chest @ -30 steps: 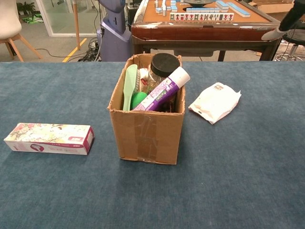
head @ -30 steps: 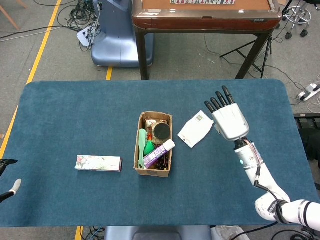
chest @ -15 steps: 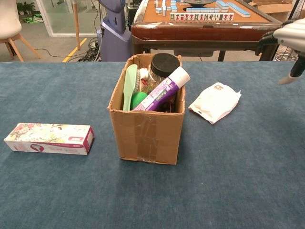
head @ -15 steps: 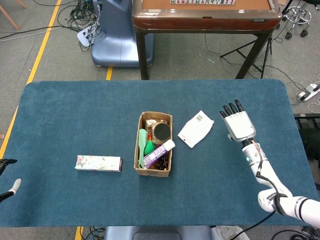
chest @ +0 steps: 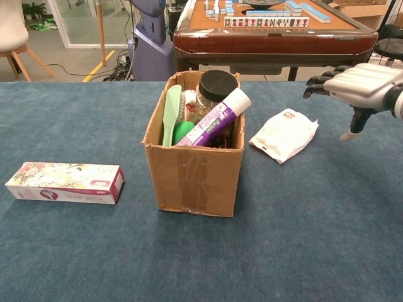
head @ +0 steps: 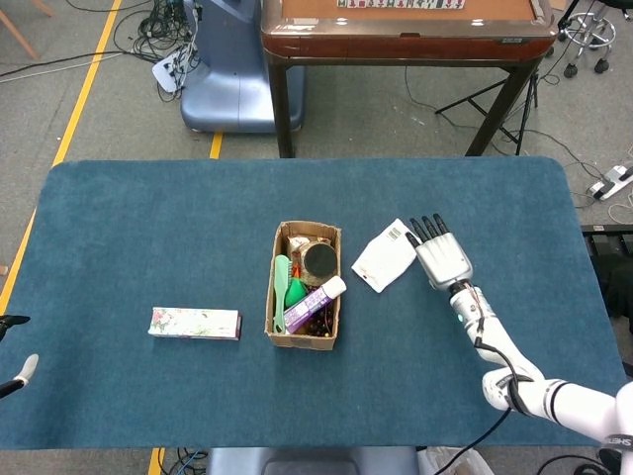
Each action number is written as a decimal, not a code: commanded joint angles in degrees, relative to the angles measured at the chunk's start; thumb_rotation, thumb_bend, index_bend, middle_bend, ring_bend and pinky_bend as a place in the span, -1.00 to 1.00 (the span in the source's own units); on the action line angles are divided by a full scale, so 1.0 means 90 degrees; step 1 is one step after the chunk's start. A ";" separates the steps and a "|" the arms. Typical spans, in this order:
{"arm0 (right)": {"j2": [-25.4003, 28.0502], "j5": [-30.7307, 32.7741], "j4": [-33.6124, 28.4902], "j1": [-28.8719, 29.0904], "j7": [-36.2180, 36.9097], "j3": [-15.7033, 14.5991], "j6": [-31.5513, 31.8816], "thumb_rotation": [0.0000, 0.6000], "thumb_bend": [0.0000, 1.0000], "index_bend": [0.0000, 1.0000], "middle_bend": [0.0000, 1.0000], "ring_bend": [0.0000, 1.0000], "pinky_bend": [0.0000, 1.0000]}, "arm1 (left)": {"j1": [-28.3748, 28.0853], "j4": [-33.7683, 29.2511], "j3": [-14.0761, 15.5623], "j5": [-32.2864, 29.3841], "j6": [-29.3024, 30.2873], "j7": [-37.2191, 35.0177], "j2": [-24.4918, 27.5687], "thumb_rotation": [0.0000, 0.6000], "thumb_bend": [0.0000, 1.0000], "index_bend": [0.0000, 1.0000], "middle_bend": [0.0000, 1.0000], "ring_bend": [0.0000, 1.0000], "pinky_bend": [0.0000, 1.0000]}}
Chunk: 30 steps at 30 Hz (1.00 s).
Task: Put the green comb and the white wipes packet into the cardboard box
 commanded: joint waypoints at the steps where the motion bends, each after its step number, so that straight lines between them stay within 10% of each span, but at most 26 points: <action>1: -0.0306 -0.0008 0.0380 0.0150 0.0045 -0.0017 -0.0225 1.00 -1.00 -0.76 -1.00 -1.00 -0.91 | 0.0014 0.0003 -0.0003 -0.0007 0.0016 -0.0035 0.0015 1.00 -0.44 -0.40 -0.36 -0.54 -0.19; 30: -0.1433 0.0332 0.1625 0.0898 0.0259 0.0220 -0.1220 1.00 -1.00 -0.77 -0.96 -1.00 -1.00 | 0.0089 0.0013 0.0014 0.0086 0.0145 -0.0207 0.0074 1.00 -0.44 -0.40 -0.36 -0.54 -0.19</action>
